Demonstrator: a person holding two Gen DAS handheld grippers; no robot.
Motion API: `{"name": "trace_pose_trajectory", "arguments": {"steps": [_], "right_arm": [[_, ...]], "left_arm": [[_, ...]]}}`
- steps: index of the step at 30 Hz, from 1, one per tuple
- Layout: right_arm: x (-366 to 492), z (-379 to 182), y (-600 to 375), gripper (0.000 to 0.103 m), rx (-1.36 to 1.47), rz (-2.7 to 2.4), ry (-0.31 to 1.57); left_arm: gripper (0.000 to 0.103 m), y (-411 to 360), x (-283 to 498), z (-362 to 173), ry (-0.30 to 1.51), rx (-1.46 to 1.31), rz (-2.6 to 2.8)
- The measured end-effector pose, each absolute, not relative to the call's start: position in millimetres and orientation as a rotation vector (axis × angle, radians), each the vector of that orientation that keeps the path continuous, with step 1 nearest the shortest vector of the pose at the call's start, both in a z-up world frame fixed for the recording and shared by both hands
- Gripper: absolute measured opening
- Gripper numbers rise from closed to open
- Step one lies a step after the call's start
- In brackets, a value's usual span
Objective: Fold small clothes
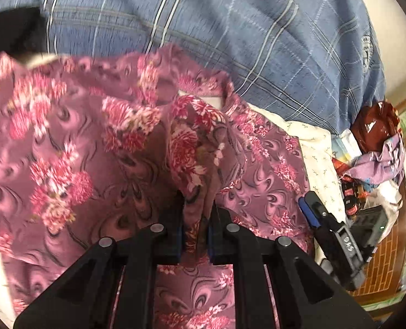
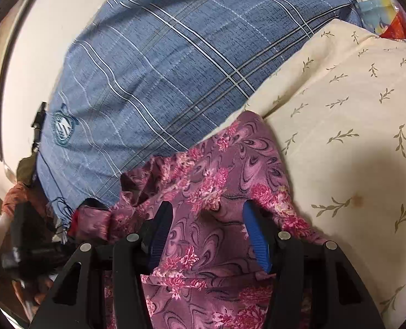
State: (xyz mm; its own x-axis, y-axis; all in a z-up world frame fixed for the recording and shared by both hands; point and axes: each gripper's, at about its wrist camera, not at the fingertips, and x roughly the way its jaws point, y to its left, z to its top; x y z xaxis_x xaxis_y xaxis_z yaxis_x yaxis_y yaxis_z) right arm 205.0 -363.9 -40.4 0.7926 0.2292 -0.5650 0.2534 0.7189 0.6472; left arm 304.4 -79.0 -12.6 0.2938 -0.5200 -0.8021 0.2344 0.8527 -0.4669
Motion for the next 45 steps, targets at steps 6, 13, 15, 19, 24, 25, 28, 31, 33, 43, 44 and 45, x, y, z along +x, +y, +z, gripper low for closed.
{"name": "trace_pose_trajectory", "arguments": {"steps": [6, 13, 15, 19, 24, 25, 28, 31, 33, 43, 44, 45], "right_arm": [[235, -1, -313, 0.089, 0.688, 0.210, 0.742], [278, -34, -272, 0.089, 0.767, 0.195, 0.925], [277, -33, -264, 0.091, 0.738, 0.176, 0.908], [288, -34, -229, 0.091, 0.682, 0.251, 0.965], [295, -29, -211, 0.016, 0.688, 0.351, 0.960], [292, -25, -212, 0.015, 0.689, 0.340, 0.939], [274, 5, -229, 0.015, 0.698, 0.328, 0.811], [258, 29, -257, 0.015, 0.678, 0.268, 0.722], [251, 36, -274, 0.015, 0.669, 0.230, 0.705], [225, 4, -340, 0.022, 0.738, 0.043, 0.752], [220, 0, -347, 0.022, 0.768, 0.026, 0.752], [215, -3, -354, 0.027, 0.803, 0.010, 0.747]], "left_arm": [[0.041, -43, 287, -5, 1.128, -0.404, -0.576], [0.051, 35, 250, 19, 0.959, -0.465, -0.406], [0.051, 46, 251, 19, 0.946, -0.466, -0.363], [0.051, 56, 259, 20, 0.915, -0.495, -0.351], [0.051, 67, 258, 15, 0.923, -0.511, -0.322], [0.051, 70, 258, 13, 0.923, -0.535, -0.311], [0.051, 71, 255, 6, 0.948, -0.595, -0.331], [0.053, 63, 250, 1, 0.973, -0.634, -0.379], [0.061, 53, 248, -3, 0.997, -0.631, -0.403], [0.061, 46, 264, -37, 1.072, -0.649, -0.305], [0.061, 51, 266, -39, 1.065, -0.675, -0.301], [0.061, 54, 267, -39, 1.058, -0.685, -0.298]]}}
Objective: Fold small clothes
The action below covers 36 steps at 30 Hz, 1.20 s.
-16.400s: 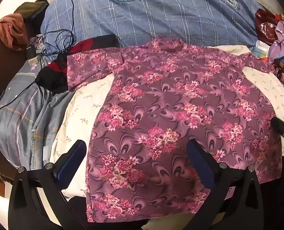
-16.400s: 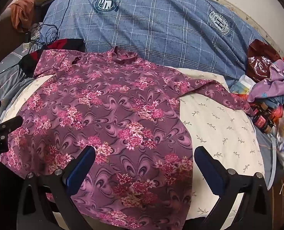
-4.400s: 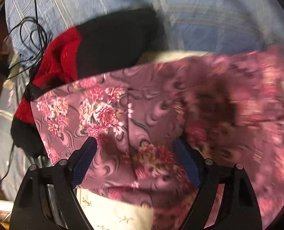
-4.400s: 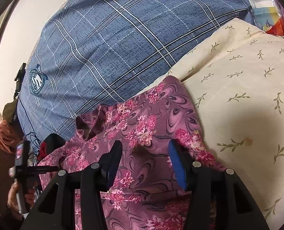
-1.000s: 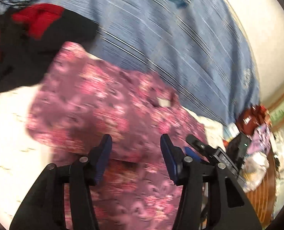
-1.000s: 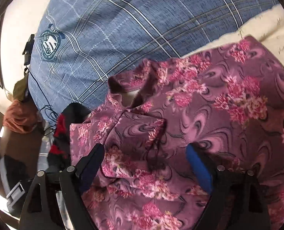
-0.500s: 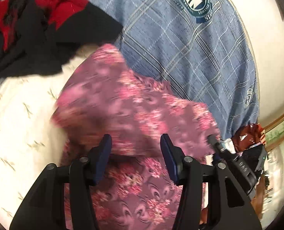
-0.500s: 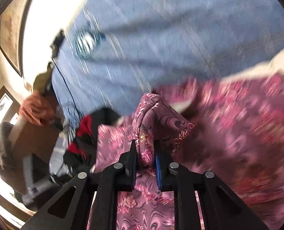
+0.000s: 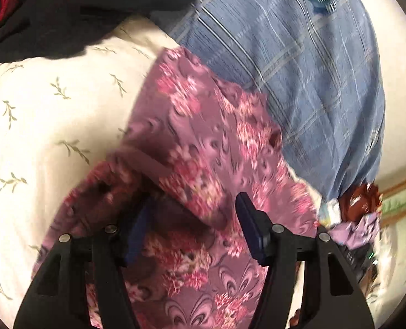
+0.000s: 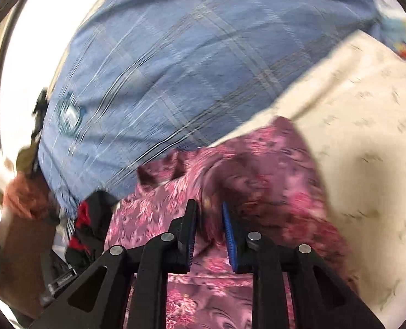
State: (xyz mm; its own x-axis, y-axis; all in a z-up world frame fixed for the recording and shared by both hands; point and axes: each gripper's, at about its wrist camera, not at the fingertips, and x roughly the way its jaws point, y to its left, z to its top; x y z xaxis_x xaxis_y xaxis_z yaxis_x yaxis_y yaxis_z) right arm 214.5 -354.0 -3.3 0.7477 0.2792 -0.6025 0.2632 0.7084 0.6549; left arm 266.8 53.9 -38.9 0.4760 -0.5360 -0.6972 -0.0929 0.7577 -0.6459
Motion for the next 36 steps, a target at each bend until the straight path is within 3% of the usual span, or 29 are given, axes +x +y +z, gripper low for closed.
{"name": "trace_pose_trajectory", "arguments": {"steps": [2, 4, 6, 12, 13, 14, 15, 16, 17, 20, 23, 25, 27, 30, 36], "right_arm": [[196, -8, -371, 0.040, 0.920, -0.020, 0.710], [177, -14, -378, 0.061, 1.045, -0.002, 0.660], [173, -24, -372, 0.068, 1.125, 0.060, 0.680], [214, -56, -353, 0.068, 1.281, 0.124, 0.750], [219, -59, -355, 0.067, 1.317, 0.091, 0.730], [223, -62, -359, 0.065, 1.352, 0.046, 0.716], [224, -61, -363, 0.055, 1.370, 0.032, 0.703], [227, -53, -368, 0.023, 1.357, 0.039, 0.671], [229, -36, -373, 0.008, 1.278, 0.058, 0.634], [215, 17, -386, 0.004, 1.036, 0.025, 0.522], [204, 7, -403, 0.004, 0.991, -0.054, 0.600], [197, -18, -412, 0.010, 1.021, -0.104, 0.689], [185, -33, -415, 0.013, 1.132, -0.075, 0.658], [186, -40, -408, 0.066, 1.195, -0.061, 0.641], [223, -43, -373, 0.068, 1.148, -0.019, 0.784]], "left_arm": [[0.061, 57, 268, -37, 1.036, -0.672, -0.280], [0.061, 59, 268, -38, 1.028, -0.662, -0.275], [0.061, 57, 271, -41, 1.029, -0.671, -0.274], [0.059, 58, 274, -44, 1.007, -0.662, -0.270], [0.048, 57, 274, -43, 0.999, -0.656, -0.258], [0.039, 57, 274, -43, 0.991, -0.645, -0.242], [0.027, 58, 274, -41, 0.981, -0.629, -0.232], [0.021, 60, 274, -40, 0.977, -0.621, -0.215], [0.021, 63, 274, -40, 0.976, -0.634, -0.210], [0.018, 68, 277, -43, 0.985, -0.636, -0.174], [0.018, 67, 279, -52, 1.022, -0.641, -0.164], [0.018, 67, 277, -52, 1.022, -0.632, -0.166], [0.019, 65, 276, -49, 1.010, -0.626, -0.172], [0.024, 63, 277, -48, 1.012, -0.622, -0.180], [0.025, 62, 279, -48, 0.999, -0.618, -0.183]]}}
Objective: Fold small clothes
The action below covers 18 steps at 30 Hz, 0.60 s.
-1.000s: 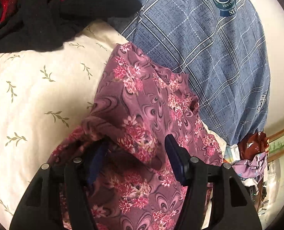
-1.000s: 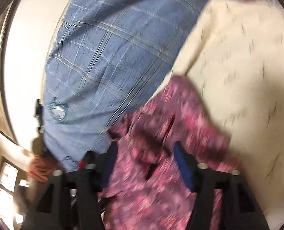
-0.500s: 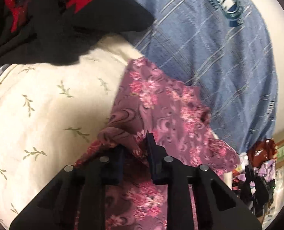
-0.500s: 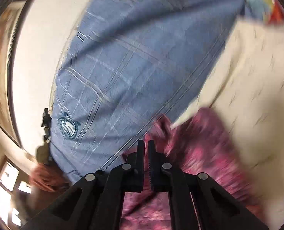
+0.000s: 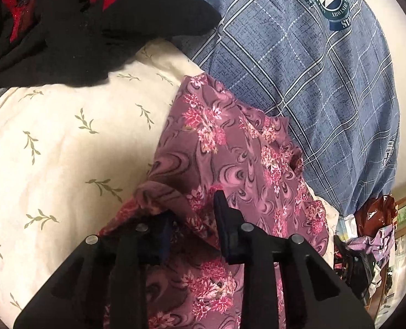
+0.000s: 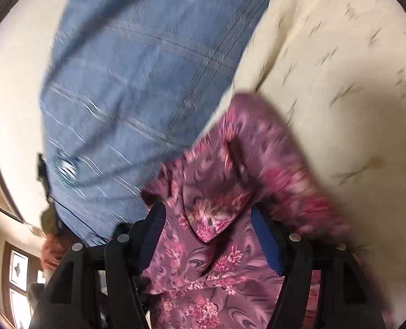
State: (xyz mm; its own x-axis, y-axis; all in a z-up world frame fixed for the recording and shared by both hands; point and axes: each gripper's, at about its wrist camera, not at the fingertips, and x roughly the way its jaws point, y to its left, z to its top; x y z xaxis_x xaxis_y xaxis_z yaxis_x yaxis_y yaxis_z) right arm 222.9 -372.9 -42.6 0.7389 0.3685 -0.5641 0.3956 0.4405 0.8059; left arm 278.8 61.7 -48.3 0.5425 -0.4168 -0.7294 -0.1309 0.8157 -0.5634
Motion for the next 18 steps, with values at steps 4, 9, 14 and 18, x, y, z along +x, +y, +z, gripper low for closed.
{"name": "trace_pose_trajectory", "arguments": {"steps": [4, 9, 14, 18], "right_arm": [[239, -36, -369, 0.007, 1.109, -0.029, 0.750], [211, 3, -371, 0.006, 0.891, -0.050, 0.619], [195, -44, -375, 0.005, 0.893, -0.122, 0.796], [176, -18, -376, 0.020, 0.858, -0.164, 0.757]], "left_arm": [[0.010, 69, 274, -36, 0.940, -0.597, -0.144], [0.011, 69, 281, -48, 1.018, -0.578, -0.087], [0.012, 67, 270, -44, 1.035, -0.539, -0.074], [0.013, 73, 239, -32, 1.065, -0.658, -0.118]]}}
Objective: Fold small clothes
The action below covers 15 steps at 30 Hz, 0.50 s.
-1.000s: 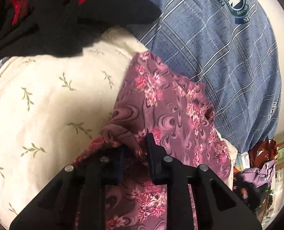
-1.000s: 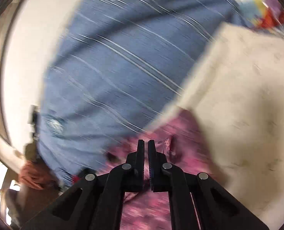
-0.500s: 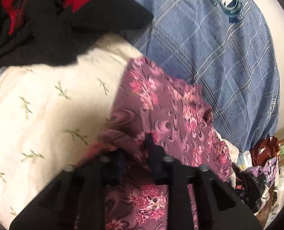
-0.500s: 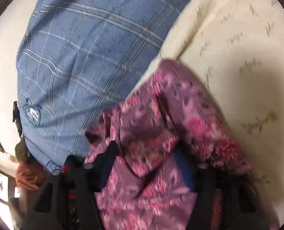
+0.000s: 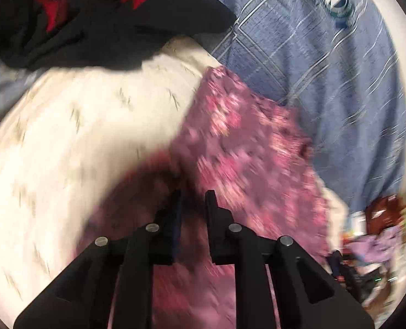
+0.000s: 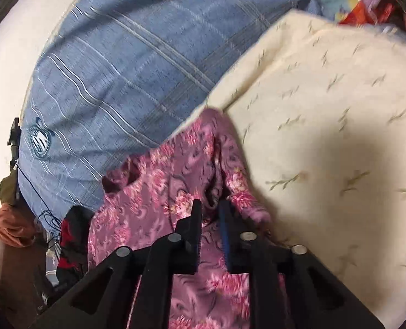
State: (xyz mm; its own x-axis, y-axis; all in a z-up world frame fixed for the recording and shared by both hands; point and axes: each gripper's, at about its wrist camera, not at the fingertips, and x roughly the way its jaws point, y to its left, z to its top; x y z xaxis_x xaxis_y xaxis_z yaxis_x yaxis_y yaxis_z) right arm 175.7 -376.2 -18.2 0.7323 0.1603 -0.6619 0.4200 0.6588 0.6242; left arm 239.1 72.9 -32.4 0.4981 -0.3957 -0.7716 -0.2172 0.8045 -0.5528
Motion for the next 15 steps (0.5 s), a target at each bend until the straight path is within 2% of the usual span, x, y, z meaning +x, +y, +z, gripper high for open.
{"name": "trace_pose_trajectory", "arguments": {"steps": [2, 3, 4, 6, 9, 11, 12, 15], "right_arm": [[171, -1, -378, 0.026, 0.837, -0.130, 0.694], [170, 6, -377, 0.031, 0.814, -0.125, 0.676], [174, 14, -373, 0.038, 0.778, -0.107, 0.656], [182, 14, -370, 0.040, 0.738, -0.074, 0.671], [196, -5, -363, 0.040, 0.709, -0.039, 0.745], [203, -29, -360, 0.031, 0.670, -0.055, 0.835], [200, -33, -359, 0.023, 0.659, -0.053, 0.821], [195, -35, -360, 0.023, 0.663, -0.053, 0.776]], "left_arm": [[0.013, 65, 225, -14, 1.029, -0.663, -0.157], [0.020, 62, 224, -8, 1.014, -0.638, -0.157], [0.041, 55, 226, 2, 0.977, -0.583, -0.183], [0.063, 44, 239, 6, 0.959, -0.481, -0.139], [0.063, 33, 274, -16, 1.019, -0.314, -0.063], [0.063, 33, 289, -41, 1.119, -0.311, -0.060], [0.063, 29, 288, -44, 1.101, -0.267, -0.058], [0.064, 12, 282, -41, 1.100, -0.142, -0.043]]}}
